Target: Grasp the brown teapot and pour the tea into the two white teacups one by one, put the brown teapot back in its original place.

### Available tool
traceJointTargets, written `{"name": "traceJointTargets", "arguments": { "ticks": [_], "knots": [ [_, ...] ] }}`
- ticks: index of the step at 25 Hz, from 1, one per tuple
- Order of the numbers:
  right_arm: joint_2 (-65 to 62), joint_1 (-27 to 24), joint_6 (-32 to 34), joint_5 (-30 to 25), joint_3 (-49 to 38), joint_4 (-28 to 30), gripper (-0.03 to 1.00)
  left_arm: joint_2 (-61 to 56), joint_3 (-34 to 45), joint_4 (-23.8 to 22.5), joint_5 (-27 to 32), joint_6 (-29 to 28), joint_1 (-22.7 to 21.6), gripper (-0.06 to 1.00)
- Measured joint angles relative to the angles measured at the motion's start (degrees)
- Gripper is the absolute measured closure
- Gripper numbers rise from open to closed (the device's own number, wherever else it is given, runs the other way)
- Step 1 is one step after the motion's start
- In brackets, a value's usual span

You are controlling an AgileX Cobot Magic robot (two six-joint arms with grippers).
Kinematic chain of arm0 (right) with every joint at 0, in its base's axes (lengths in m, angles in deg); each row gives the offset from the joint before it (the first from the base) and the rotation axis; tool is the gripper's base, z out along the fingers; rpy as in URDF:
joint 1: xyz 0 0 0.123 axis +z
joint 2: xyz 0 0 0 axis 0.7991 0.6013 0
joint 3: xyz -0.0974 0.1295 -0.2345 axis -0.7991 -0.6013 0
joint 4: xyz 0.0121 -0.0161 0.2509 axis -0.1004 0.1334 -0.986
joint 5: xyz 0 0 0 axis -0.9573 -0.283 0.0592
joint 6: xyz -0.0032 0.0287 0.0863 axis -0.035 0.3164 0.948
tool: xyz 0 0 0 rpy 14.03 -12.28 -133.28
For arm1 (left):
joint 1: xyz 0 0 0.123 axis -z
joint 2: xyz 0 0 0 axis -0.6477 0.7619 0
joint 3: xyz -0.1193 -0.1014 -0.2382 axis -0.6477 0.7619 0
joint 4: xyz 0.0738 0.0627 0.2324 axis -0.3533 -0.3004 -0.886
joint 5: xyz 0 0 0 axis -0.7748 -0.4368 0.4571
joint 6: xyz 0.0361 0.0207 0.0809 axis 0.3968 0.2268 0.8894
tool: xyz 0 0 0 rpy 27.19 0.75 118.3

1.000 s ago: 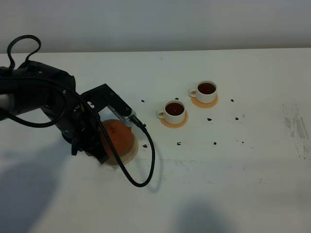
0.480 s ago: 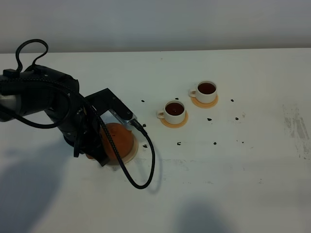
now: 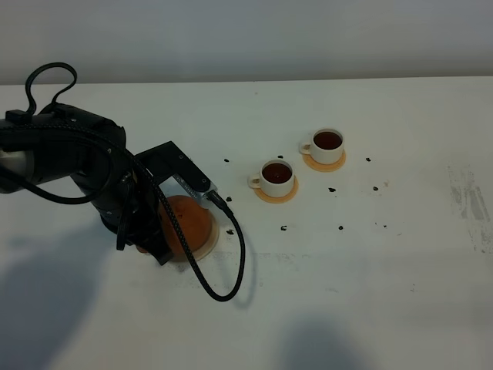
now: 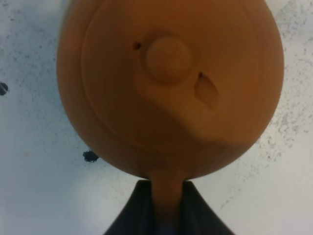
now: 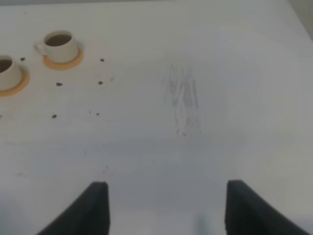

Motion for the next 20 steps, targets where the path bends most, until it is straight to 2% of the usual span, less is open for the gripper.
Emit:
{"name": "traceJointTargets", "arguments": {
  "ticks": [3, 9, 11, 16, 20],
  "knots": [
    [0.0, 0.0, 0.0, 0.0, 0.0, 0.0, 0.47, 0.0, 0.0, 0.0, 0.4, 0.1, -0.1, 0.82],
    [0.0, 0.0, 0.0, 0.0, 0.0, 0.0, 0.47, 0.0, 0.0, 0.1, 1.7, 0.1, -0.3, 0.52],
    [0.0, 0.0, 0.0, 0.0, 0.0, 0.0, 0.47, 0.0, 0.0, 0.1, 1.9, 0.0, -0.3, 0.45],
    [0.0, 0.0, 0.0, 0.0, 0.0, 0.0, 0.47, -1.7, 0.0, 0.1, 3.2, -0.2, -0.4, 0.41],
    [0.0, 0.0, 0.0, 0.0, 0.0, 0.0, 0.47, -5.8, 0.0, 0.1, 8.5, -2.3, -2.8, 0.41]
  ]
}}
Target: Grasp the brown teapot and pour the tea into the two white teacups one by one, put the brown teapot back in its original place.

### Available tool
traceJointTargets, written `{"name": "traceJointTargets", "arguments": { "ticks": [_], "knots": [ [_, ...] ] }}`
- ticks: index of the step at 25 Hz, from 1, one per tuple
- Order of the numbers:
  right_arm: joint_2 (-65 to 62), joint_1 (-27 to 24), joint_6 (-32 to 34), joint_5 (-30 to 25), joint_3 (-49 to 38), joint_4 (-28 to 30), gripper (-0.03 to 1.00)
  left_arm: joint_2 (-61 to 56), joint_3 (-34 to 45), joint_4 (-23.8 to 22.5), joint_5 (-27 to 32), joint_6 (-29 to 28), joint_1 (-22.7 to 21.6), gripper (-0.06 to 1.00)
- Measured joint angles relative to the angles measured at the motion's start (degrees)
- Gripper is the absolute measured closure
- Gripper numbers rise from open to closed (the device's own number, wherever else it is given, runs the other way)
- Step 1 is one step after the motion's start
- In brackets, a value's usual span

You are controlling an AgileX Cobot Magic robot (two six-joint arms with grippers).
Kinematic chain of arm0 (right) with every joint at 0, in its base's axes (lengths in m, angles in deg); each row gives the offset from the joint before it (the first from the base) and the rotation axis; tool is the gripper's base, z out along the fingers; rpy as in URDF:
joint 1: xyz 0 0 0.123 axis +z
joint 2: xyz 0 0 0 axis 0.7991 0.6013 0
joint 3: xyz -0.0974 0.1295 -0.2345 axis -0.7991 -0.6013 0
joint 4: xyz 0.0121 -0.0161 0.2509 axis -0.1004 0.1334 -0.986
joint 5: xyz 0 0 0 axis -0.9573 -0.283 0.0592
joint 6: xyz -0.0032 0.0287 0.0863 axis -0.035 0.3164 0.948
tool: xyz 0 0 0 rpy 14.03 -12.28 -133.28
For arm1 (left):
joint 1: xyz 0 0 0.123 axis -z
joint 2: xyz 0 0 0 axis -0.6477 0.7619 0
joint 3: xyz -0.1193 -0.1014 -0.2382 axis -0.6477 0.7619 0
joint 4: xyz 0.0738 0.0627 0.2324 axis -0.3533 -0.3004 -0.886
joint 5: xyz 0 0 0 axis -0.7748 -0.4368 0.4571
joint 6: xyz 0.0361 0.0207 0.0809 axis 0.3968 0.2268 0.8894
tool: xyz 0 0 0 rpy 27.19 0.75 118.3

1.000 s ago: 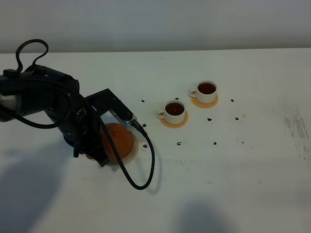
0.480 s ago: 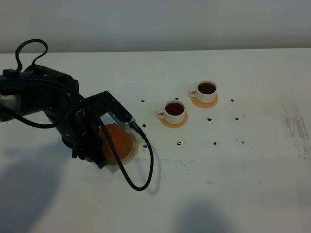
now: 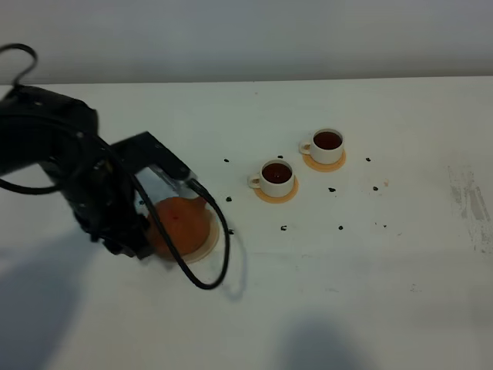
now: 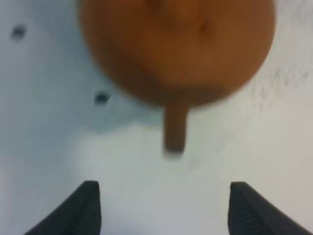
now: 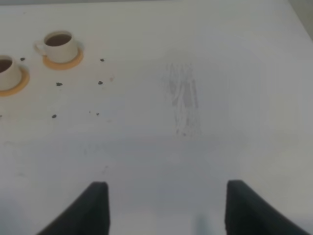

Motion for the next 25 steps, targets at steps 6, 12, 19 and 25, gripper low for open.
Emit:
{"name": "traceJointTargets", "arguments": {
  "ticks": [6, 12, 19, 25],
  "knots": [
    [0.0, 0.0, 0.0, 0.0, 0.0, 0.0, 0.47, -8.9, 0.0, -0.1, 8.7, -7.9, -5.6, 0.41],
    [0.0, 0.0, 0.0, 0.0, 0.0, 0.0, 0.47, -18.8, 0.0, 0.0, 19.2, -13.2, -14.0, 0.41],
    [0.0, 0.0, 0.0, 0.0, 0.0, 0.0, 0.47, -27.4, 0.1, 0.0, 21.9, -15.9, -19.0, 0.41],
    [0.0, 0.0, 0.0, 0.0, 0.0, 0.0, 0.47, -38.3, 9.7, 1.5, 17.8, -16.2, -23.5, 0.41]
  ]
}}
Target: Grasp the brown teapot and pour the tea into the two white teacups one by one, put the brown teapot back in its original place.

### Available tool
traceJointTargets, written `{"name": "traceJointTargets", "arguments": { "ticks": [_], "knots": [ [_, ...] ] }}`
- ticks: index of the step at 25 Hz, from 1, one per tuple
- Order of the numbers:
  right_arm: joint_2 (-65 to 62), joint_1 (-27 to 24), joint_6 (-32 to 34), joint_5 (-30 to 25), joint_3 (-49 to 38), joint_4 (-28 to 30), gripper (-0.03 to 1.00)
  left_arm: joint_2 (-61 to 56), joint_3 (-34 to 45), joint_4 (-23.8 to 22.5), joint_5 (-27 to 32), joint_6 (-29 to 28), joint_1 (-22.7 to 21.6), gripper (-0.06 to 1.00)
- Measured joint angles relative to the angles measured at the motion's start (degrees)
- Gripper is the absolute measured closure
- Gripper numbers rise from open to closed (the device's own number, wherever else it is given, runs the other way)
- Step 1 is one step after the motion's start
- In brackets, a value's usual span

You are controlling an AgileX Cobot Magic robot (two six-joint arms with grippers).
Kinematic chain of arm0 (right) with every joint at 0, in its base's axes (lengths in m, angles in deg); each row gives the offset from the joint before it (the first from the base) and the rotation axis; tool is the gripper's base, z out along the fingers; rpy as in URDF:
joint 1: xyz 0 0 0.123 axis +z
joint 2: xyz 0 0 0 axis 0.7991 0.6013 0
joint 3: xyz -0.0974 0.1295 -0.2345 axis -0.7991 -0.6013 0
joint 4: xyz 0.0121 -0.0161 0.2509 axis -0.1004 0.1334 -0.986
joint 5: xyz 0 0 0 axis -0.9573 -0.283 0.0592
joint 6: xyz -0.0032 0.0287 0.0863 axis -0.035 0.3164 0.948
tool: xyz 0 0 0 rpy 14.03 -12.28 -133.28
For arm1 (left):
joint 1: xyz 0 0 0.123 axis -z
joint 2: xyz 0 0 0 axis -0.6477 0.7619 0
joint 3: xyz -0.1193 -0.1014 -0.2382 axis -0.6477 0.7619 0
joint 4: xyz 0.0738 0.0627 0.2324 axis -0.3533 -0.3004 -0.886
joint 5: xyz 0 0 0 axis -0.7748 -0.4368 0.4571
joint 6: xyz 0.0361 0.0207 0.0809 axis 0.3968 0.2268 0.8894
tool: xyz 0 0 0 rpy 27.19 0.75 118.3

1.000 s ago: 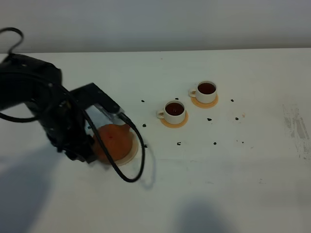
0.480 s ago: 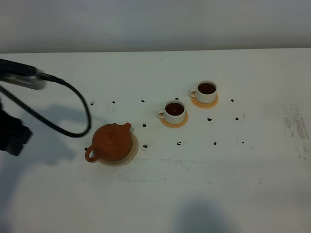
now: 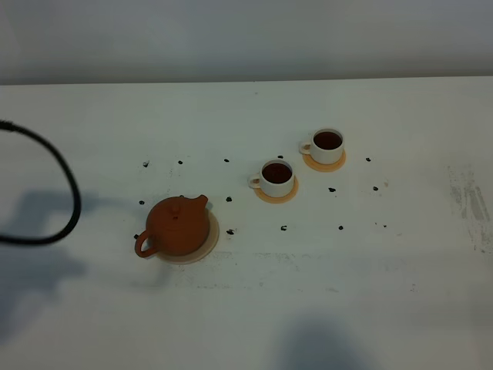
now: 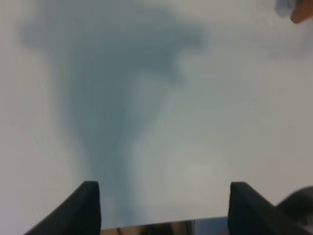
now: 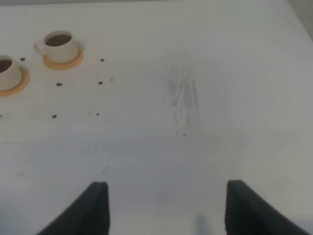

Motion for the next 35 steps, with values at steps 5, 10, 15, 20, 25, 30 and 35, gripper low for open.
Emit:
{"name": "traceJointTargets", "arguments": {
  "ticks": [5, 10, 15, 20, 25, 30, 35],
  "knots": [
    [0.0, 0.0, 0.0, 0.0, 0.0, 0.0, 0.47, -13.6, 7.4, 0.1, 0.2, -3.8, -2.1, 0.41],
    [0.0, 0.0, 0.0, 0.0, 0.0, 0.0, 0.47, -24.1, 10.7, 0.1, 4.2, -8.9, -2.1, 0.41],
    [0.0, 0.0, 0.0, 0.0, 0.0, 0.0, 0.47, -29.6, 14.9, 0.1, 3.5, -11.4, -2.1, 0.41],
    [0.0, 0.0, 0.0, 0.0, 0.0, 0.0, 0.47, -37.2, 21.9, -0.8, -2.3, -11.6, -2.1, 0.41],
    [0.0, 0.0, 0.0, 0.0, 0.0, 0.0, 0.47, -42.6, 26.3, -2.4, -4.9, -12.3, -2.1, 0.41],
    [0.0, 0.0, 0.0, 0.0, 0.0, 0.0, 0.47, -46.9, 27.4, -2.8, -4.1, -12.8, -2.1, 0.41],
    [0.0, 0.0, 0.0, 0.0, 0.0, 0.0, 0.47, -52.0, 27.9, -3.8, -3.4, -12.7, -2.1, 0.41]
  ]
}}
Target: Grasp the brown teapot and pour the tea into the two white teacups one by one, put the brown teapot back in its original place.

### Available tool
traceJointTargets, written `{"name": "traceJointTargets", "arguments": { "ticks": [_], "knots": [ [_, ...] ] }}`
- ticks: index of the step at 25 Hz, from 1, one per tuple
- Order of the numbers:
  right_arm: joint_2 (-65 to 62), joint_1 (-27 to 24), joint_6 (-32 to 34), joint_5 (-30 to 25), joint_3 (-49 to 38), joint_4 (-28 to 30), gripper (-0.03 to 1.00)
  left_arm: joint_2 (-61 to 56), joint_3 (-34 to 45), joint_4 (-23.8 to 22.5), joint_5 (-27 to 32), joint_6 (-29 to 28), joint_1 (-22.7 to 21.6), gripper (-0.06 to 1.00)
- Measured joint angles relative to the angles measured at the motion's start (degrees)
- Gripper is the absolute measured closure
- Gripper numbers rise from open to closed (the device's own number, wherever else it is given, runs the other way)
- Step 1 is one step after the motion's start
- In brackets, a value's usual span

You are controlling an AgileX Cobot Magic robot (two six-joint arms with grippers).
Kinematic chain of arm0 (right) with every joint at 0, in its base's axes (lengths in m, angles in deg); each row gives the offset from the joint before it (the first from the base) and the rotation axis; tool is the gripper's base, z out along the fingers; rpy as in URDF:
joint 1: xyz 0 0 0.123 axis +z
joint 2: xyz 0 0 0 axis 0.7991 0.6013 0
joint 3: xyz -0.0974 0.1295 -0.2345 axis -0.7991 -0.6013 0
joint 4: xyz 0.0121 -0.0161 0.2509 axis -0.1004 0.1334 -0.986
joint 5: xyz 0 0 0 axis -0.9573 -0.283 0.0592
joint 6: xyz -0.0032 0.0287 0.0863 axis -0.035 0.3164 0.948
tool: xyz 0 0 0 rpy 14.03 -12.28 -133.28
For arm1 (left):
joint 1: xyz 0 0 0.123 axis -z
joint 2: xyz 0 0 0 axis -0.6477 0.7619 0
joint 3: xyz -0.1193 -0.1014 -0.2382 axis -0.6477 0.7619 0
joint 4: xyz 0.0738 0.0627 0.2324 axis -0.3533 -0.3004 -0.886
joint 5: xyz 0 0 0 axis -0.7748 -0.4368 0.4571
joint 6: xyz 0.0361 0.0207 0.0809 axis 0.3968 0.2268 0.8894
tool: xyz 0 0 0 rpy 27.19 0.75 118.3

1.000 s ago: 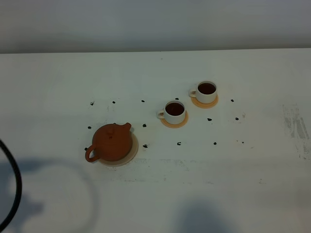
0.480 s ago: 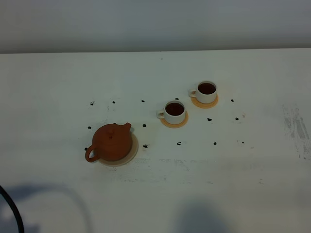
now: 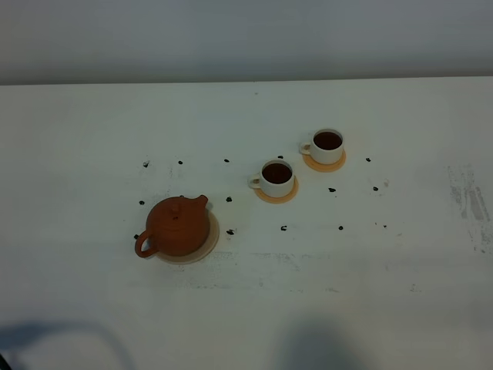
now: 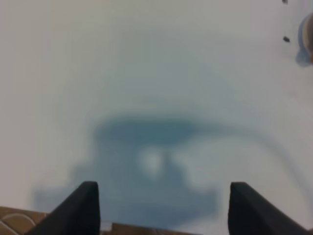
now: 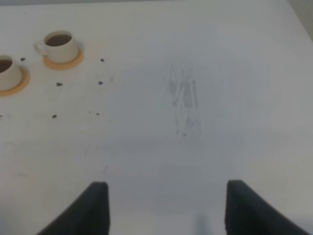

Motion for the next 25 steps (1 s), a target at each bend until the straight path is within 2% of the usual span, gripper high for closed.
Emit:
{"name": "traceJointTargets", "arguments": {
  "ticks": [10, 25],
  "knots": [
    [0.0, 0.0, 0.0, 0.0, 0.0, 0.0, 0.47, -10.3, 0.1, -0.4, 0.2, 1.4, 0.0, 0.41],
    [0.0, 0.0, 0.0, 0.0, 0.0, 0.0, 0.47, -10.6, 0.1, -0.4, 0.3, 1.5, 0.0, 0.41]
  ]
}}
